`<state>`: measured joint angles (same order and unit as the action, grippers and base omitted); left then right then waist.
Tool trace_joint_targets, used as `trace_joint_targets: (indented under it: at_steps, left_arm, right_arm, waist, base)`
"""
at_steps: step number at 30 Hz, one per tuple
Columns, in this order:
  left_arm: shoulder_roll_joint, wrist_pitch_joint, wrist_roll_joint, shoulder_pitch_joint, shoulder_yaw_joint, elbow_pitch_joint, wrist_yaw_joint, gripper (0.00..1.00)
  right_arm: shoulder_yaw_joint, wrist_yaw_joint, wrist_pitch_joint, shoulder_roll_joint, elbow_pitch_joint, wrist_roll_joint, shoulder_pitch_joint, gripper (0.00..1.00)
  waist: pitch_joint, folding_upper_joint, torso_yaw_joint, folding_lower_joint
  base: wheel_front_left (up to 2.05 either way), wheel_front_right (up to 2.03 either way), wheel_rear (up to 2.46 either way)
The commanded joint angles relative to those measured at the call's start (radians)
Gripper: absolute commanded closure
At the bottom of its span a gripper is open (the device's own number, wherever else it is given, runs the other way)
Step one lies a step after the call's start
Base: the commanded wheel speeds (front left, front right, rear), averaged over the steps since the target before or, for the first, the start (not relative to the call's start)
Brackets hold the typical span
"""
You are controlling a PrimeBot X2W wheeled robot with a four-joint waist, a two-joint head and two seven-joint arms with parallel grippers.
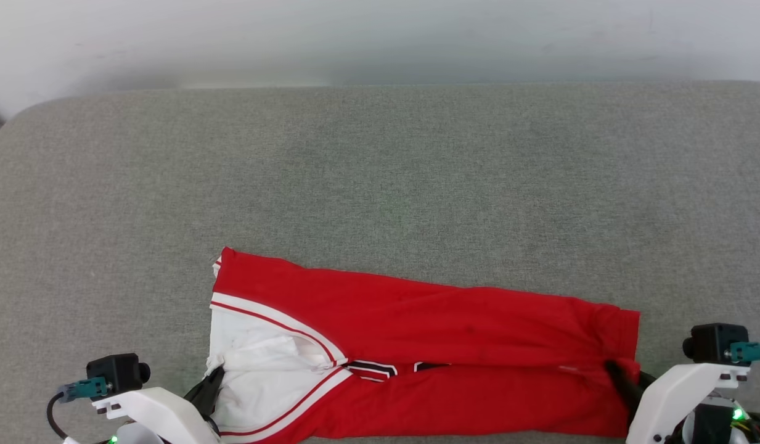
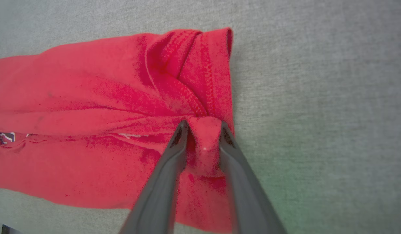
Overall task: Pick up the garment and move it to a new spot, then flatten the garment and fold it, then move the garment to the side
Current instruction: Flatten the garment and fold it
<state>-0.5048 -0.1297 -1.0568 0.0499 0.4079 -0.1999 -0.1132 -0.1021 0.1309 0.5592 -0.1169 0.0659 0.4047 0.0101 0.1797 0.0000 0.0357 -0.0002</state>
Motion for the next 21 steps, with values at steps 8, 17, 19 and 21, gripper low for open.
trace_joint_targets:
  at_steps: [8, 17, 19, 21]
  left_arm:
    - [0.013, 0.150, 0.098, 0.044, -0.005, 0.031, 0.011, 0.00]
    - [0.014, 0.315, 0.239, 0.068, -0.016, 0.158, -0.057, 0.00]
    - [0.018, 0.344, 0.276, 0.074, -0.018, 0.191, -0.077, 0.00]
    - [0.023, 0.365, 0.319, 0.078, -0.019, 0.226, -0.099, 0.00]
  right_arm:
    - [-0.008, 0.000, -0.102, 0.021, -0.062, 0.006, 0.020, 0.00]
    - [-0.093, 0.000, 0.008, -0.032, -0.080, -0.015, 0.007, 0.00]
    - [-0.095, 0.000, 0.044, -0.045, -0.084, -0.019, 0.007, 0.00]
    - [-0.087, 0.000, 0.074, -0.062, -0.087, -0.027, 0.009, 0.00]
  waist:
    - [-0.017, 0.0000, -0.018, 0.0002]
    - [-0.034, 0.0000, 0.002, 0.0002]
    - [-0.033, 0.0000, 0.011, 0.0002]
    - [-0.029, 0.0000, 0.023, 0.0002]
  base:
    - [0.00, 0.00, 0.00]
    - [0.00, 0.00, 0.00]
    - [0.00, 0.00, 0.00]
    - [0.00, 0.00, 0.00]
